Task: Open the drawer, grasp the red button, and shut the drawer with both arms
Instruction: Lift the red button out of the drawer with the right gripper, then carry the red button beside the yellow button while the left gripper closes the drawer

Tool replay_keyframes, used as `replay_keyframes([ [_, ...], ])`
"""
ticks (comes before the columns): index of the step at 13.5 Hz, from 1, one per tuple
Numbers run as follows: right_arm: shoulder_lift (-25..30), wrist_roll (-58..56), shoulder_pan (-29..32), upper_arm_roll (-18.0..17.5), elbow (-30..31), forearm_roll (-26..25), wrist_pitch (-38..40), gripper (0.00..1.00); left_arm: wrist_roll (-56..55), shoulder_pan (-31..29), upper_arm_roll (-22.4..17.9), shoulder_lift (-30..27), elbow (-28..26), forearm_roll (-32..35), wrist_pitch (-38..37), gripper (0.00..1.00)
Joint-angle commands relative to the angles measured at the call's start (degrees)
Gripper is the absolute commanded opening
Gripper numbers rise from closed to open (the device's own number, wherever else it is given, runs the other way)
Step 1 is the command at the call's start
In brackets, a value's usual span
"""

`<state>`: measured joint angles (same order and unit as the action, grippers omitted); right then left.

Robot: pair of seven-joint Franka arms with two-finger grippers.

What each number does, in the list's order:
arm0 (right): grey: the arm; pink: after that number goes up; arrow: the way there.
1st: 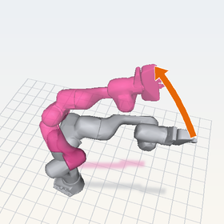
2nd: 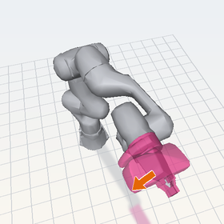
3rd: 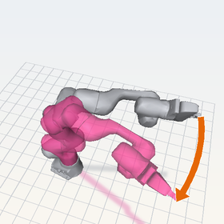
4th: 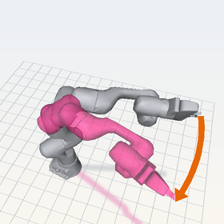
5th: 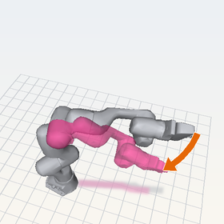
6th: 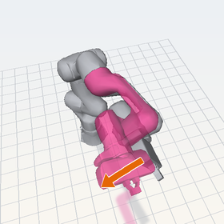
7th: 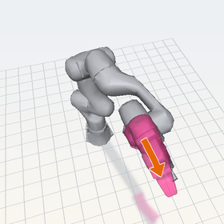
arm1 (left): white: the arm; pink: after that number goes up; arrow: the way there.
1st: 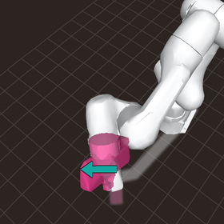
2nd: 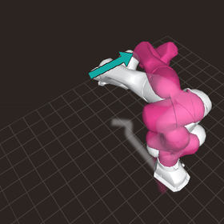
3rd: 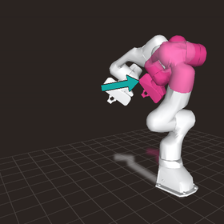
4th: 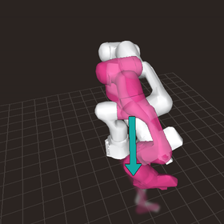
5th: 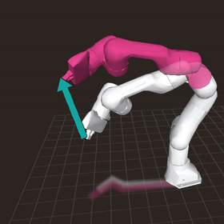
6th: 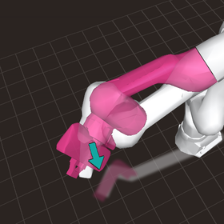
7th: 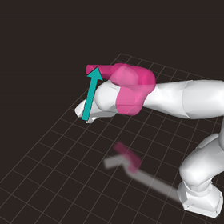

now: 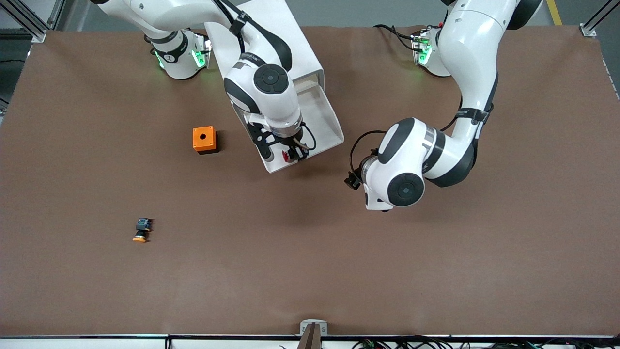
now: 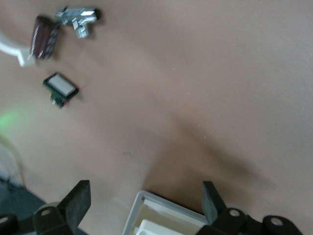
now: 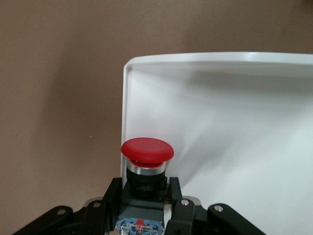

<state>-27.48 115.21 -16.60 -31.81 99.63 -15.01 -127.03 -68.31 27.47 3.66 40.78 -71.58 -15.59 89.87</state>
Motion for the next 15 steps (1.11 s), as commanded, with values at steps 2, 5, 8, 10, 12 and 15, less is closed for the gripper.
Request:
replay_keyframes([
  [2,0.24,-9.27,5.67,-4.2,-3.81,-0.81,5.71,0.05,4.85,1.35,2.57,0.0,-1.98,1.97,7.05,1.0],
  [5,0.06,-24.45,14.46,-9.92,-6.9,-0.63,11.26,0.03,5.21,4.33,2.93,-0.09,-6.28,2.32,15.05,1.0],
  [8,0.06,-44.56,18.61,-9.77,-11.64,-0.28,17.59,0.03,9.93,5.83,3.54,0.0,-6.38,3.03,15.51,1.0],
  [10,-0.03,-56.09,19.5,-5.83,-12.97,-0.1,18.57,0.03,11.1,6.54,5.29,-0.09,-6.29,3.11,15.86,1.0],
  [12,-0.11,-67.87,19.41,-0.12,-12.97,-0.1,18.4,0.03,11.1,8.55,5.92,-0.09,-6.38,3.03,16.39,1.0],
  [15,-0.72,-85.27,18.88,10.32,-12.97,5.93,16.91,0.03,9.61,12.5,5.92,-0.17,-6.73,2.85,15.95,1.0],
])
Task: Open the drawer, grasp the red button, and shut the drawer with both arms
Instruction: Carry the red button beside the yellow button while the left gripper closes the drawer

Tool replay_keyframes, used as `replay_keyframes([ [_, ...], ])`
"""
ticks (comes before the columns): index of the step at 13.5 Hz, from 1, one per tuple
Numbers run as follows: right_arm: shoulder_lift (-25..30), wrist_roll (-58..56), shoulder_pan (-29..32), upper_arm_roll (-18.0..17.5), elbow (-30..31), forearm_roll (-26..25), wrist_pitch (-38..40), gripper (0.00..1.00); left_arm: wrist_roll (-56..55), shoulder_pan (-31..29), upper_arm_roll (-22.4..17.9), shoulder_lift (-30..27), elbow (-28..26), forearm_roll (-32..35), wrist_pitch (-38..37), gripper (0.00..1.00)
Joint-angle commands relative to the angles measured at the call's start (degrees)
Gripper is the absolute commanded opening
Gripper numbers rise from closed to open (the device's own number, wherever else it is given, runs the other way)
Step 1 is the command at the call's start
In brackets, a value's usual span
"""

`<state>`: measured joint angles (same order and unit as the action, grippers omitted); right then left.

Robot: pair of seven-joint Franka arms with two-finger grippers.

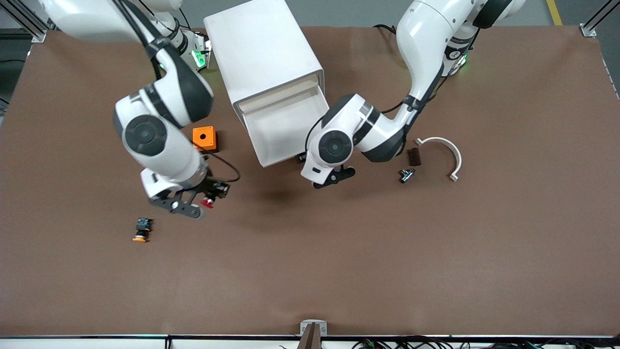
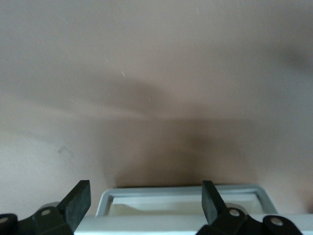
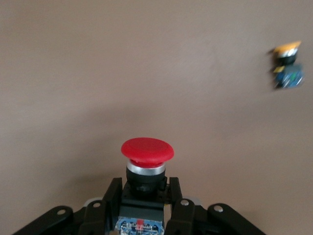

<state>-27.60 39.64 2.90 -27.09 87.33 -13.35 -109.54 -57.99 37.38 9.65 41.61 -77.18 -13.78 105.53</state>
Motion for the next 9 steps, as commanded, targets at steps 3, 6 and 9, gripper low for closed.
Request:
replay_keyframes([
  [3,-3.68,-24.4,-1.14,14.5,-0.14,11.83,-4.44,0.03,-3.78,5.5,0.02,-1.18,-1.74,0.6,0.2,1.0],
  [6,-7.72,-29.26,-0.97,17.25,1.52,12.91,-9.97,0.04,-8.26,6.13,3.17,-1.1,-1.92,0.42,0.02,1.0],
  [9,-10.28,-32.24,-0.7,17.95,4.51,12.82,-17.7,0.04,-10.55,6.21,5.2,-1.1,-2.36,0.42,-0.33,1.0],
])
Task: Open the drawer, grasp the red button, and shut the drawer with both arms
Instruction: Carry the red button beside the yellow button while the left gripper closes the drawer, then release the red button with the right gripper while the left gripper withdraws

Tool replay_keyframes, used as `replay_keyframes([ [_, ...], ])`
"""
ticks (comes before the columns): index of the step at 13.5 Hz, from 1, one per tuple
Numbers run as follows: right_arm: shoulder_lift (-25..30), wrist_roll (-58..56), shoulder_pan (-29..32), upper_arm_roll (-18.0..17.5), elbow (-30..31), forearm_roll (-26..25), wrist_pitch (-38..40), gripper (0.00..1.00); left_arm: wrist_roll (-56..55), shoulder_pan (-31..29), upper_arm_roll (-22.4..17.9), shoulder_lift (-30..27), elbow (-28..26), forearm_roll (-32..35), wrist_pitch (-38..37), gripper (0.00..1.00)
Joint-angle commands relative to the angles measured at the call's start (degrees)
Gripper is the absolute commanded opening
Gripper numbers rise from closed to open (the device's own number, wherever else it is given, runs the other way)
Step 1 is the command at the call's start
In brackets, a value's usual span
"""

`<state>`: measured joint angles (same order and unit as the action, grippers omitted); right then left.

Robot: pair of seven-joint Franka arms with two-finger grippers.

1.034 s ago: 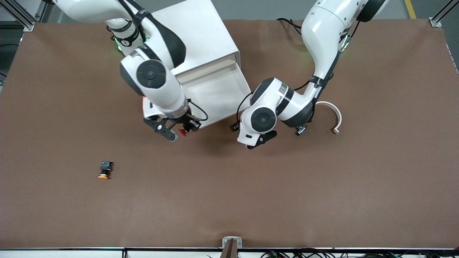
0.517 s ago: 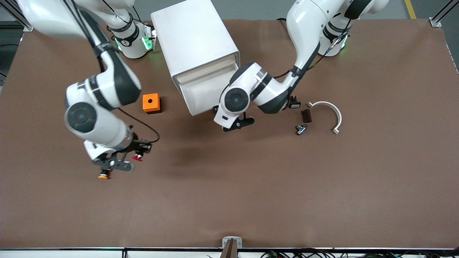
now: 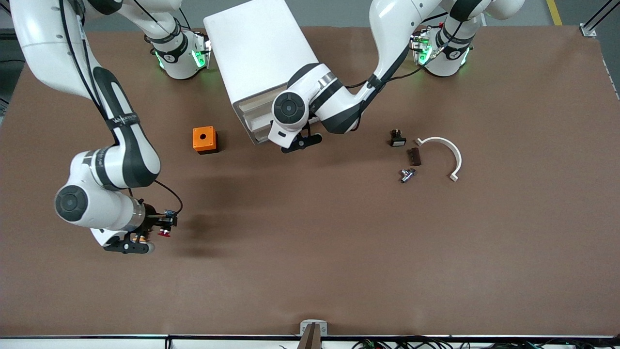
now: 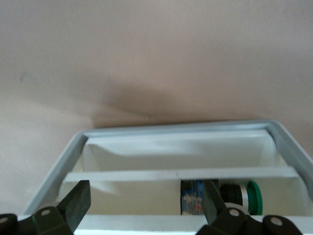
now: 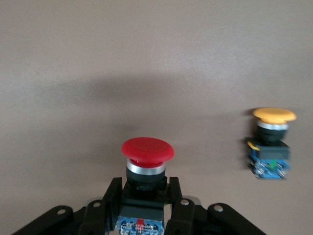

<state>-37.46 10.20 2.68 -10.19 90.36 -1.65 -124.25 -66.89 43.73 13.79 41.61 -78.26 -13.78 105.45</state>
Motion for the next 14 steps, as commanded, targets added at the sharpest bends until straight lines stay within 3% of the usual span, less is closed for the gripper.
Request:
replay_keyframes([
  [1,-1.55,-4.12,-0.48,1.74,1.58,1.12,-4.75,0.04,-2.62,-0.14,1.5,-1.17,-1.71,0.42,-0.25,1.0],
  [5,-4.02,-5.98,-0.31,2.71,1.49,1.12,-8.02,0.04,-4.57,-0.84,2.2,-1.61,-2.34,0.76,-0.33,1.0],
  [8,-5.16,-5.98,-0.39,3.07,1.49,1.21,-9.16,0.12,-4.48,-4.17,-1.56,-7.04,-2.07,3.22,-2.35,1.0],
  [11,-5.78,-5.02,-0.22,3.15,1.14,1.21,-9.52,0.46,-2.47,-13.29,-2.1,-12.41,-1.63,7.87,-5.15,1.0],
  [13,-5.35,-5.19,-0.13,3.15,0.88,1.29,-9.34,0.97,5.41,-20.07,-1.67,-16.62,-1.63,8.5,-9.89,1.0],
  [14,-4.65,-5.45,0.13,3.15,0.88,1.29,-8.99,1.0,9.89,-21.57,-1.84,-18.65,-1.54,8.68,-11.57,1.0],
])
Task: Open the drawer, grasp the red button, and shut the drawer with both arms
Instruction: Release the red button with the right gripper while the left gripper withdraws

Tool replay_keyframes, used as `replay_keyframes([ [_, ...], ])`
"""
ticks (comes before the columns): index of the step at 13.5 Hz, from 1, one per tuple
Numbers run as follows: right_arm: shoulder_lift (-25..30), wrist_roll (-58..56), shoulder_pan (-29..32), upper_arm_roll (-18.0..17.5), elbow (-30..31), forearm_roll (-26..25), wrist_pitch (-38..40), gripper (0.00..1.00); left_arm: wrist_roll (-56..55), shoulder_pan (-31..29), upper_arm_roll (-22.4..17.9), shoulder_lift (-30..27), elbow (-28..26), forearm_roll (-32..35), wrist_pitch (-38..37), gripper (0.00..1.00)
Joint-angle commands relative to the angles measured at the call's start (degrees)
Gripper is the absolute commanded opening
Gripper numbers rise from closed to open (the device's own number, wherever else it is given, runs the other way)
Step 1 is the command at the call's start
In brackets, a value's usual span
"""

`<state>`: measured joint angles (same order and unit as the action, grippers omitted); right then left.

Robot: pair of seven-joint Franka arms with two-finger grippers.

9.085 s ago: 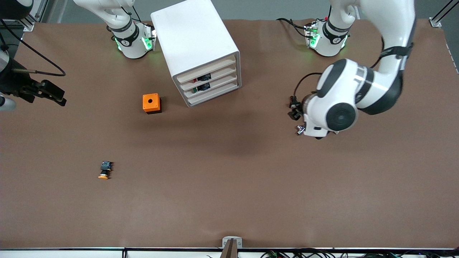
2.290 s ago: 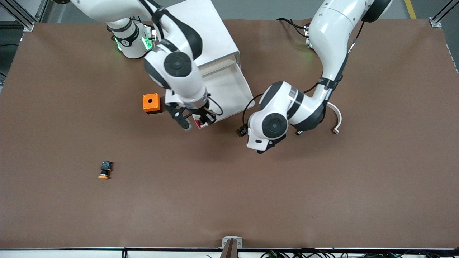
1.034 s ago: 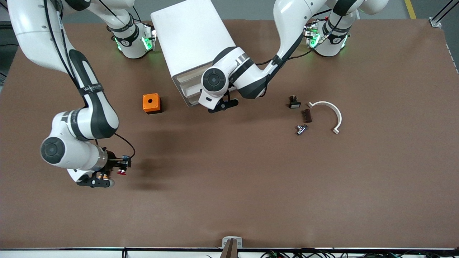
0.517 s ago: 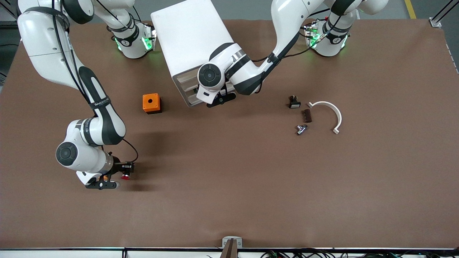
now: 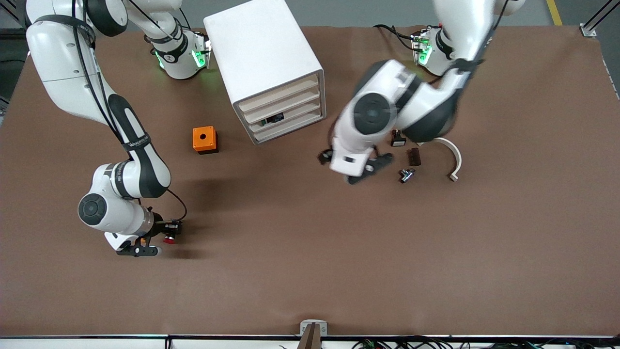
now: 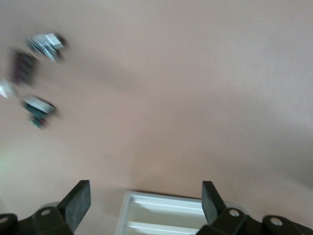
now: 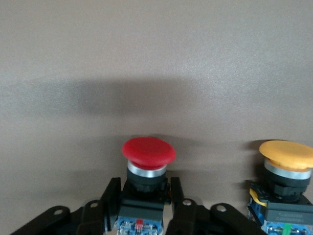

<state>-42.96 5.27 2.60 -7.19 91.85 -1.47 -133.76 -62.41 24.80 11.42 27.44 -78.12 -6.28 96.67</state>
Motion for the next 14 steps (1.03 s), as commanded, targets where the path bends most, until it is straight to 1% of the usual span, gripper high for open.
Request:
replay_keyframes([
  [1,1.73,-0.61,0.04,0.42,-0.79,1.03,1.3,1.0,8.76,-3.87,0.1,-6.41,-1.77,1.27,-4.02,1.0],
  [2,3.48,-0.88,-0.4,1.29,-0.97,1.03,2.44,1.0,11.32,-5.71,0.1,-8.0,-1.77,2.66,-5.6,1.0],
  [6,12.87,-1.05,-0.58,1.39,-1.06,0.94,7.97,1.0,23.09,-11.69,0.27,-13.02,-1.77,9.52,-10.96,1.0],
  [8,18.15,-1.05,-0.41,1.39,-0.88,1.03,10.0,1.0,27.23,-14.77,0.27,-14.77,-1.86,9.62,-12.99,1.0],
  [11,26.14,-0.35,-0.67,1.57,-0.88,0.94,16.49,1.0,33.64,-18.99,0.27,-17.24,-1.95,9.71,-14.84,1.0],
  [13,31.42,-0.35,-1.37,3.06,-0.53,0.94,20.1,1.0,39.61,-22.24,0.27,-18.99,-2.21,9.71,-15.11,1.0],
  [14,33.88,-0.26,-1.63,3.06,-0.27,0.94,21.51,1.0,42.34,-23.56,0.36,-19.7,-2.39,9.71,-15.98,1.0],
])
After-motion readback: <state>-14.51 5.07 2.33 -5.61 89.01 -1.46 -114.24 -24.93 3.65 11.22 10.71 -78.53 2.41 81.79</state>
